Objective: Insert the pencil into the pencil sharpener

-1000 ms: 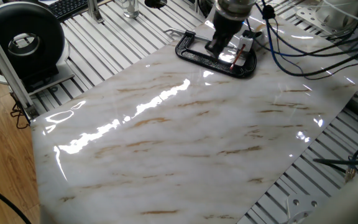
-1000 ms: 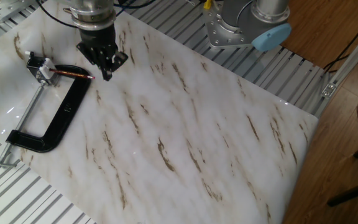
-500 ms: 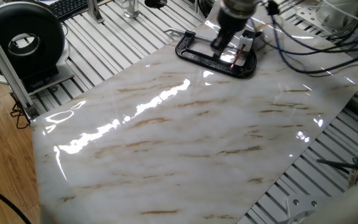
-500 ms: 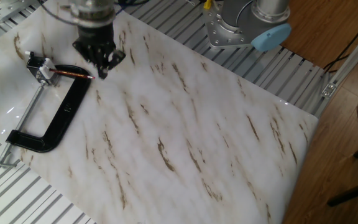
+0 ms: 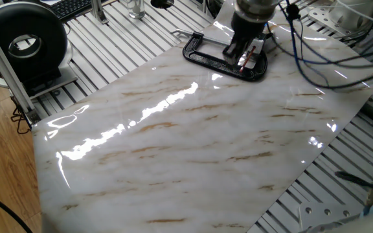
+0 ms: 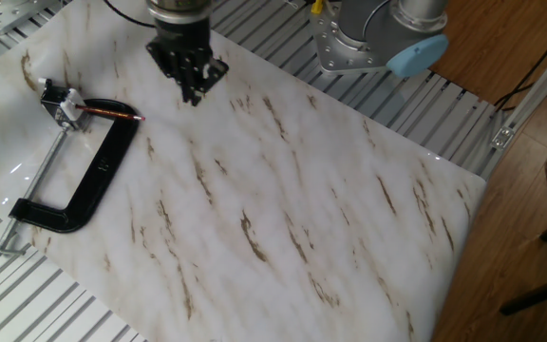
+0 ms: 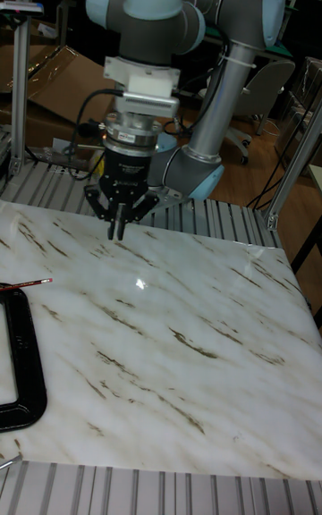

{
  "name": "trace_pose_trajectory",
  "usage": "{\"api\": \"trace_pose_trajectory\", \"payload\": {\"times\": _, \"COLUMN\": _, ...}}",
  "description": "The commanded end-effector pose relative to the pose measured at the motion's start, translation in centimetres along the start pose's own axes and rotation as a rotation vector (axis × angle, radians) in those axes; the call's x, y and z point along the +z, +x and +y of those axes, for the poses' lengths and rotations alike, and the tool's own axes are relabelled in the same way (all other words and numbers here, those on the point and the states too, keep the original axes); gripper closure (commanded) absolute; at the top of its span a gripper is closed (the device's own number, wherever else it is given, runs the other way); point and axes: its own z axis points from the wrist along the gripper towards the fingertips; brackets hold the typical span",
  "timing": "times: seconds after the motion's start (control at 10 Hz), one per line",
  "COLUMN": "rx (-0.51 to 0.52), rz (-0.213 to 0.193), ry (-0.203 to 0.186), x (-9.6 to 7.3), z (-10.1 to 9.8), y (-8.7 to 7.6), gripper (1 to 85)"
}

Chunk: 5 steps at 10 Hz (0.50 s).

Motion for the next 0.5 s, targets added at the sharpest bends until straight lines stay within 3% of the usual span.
{"api": "trace_pose_trajectory", "payload": {"times": 0.0, "rx": 0.183, "rz": 0.004, "ry": -0.036, "x": -0.1, "z": 3.0, "y": -1.2, "gripper": 70.3}}
{"api": "trace_pose_trajectory", "payload": {"times": 0.1, "rx": 0.218, "rz": 0.009, "ry": -0.030, "x": 0.0, "z": 2.4, "y": -1.4, "gripper": 71.7}}
{"api": "trace_pose_trajectory", "payload": {"times": 0.2, "rx": 0.235, "rz": 0.010, "ry": -0.062, "x": -0.5, "z": 2.5, "y": -1.8, "gripper": 71.7}}
{"api": "trace_pose_trajectory", "payload": {"times": 0.3, "rx": 0.237, "rz": 0.018, "ry": -0.068, "x": -0.9, "z": 2.0, "y": -2.3, "gripper": 71.7}}
{"api": "trace_pose_trajectory", "payload": {"times": 0.4, "rx": 0.259, "rz": 0.055, "ry": -0.053, "x": -0.5, "z": 1.4, "y": -1.7, "gripper": 73.3}}
